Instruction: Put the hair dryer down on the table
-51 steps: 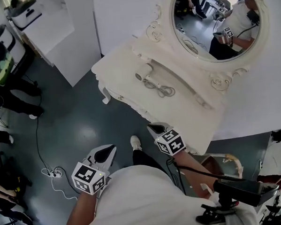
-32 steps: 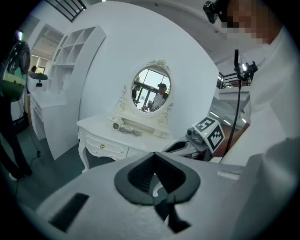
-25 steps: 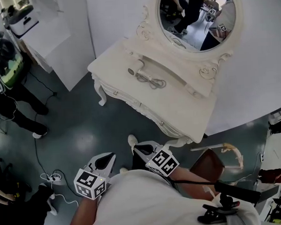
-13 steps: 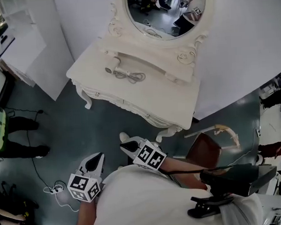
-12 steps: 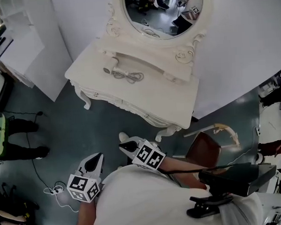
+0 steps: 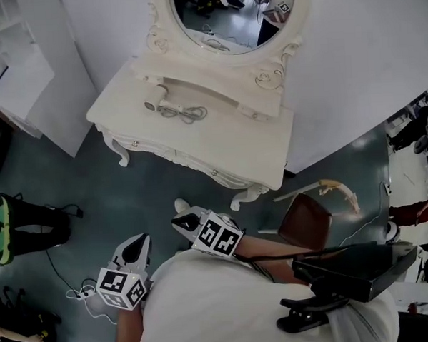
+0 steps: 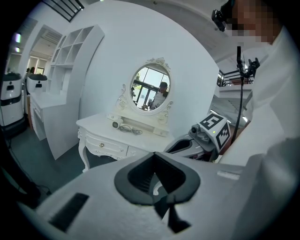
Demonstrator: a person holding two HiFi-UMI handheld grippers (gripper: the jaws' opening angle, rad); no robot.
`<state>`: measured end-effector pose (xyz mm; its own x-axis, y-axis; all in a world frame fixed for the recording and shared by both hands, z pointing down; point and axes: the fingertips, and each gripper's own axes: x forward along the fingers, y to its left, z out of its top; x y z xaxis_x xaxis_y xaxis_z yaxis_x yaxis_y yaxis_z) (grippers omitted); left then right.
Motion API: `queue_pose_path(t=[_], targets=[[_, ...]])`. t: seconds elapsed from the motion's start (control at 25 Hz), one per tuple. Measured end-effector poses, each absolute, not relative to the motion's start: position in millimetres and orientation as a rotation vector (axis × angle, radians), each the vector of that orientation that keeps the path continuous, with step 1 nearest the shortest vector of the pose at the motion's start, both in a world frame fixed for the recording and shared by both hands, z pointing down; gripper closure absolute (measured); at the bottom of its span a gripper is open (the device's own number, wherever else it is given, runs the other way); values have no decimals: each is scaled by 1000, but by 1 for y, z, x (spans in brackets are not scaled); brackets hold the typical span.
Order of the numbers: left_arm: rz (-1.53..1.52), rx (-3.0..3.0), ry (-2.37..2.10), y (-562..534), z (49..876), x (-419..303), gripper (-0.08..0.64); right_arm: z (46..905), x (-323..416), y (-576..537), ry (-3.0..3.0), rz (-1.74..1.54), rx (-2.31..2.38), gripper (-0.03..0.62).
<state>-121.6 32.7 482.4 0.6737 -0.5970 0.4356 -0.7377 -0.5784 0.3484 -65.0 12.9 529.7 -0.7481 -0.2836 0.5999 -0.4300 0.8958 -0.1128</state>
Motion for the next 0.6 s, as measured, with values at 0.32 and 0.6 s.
queue_pose_path(t=[0.32,0.6], targets=[[374,2382,-1007,30,485,-121,558,531,-66,12,-2459,328,514,594],[376,2386,-998,26,484,-120,558,531,-65,9,-2452,328,515,594]])
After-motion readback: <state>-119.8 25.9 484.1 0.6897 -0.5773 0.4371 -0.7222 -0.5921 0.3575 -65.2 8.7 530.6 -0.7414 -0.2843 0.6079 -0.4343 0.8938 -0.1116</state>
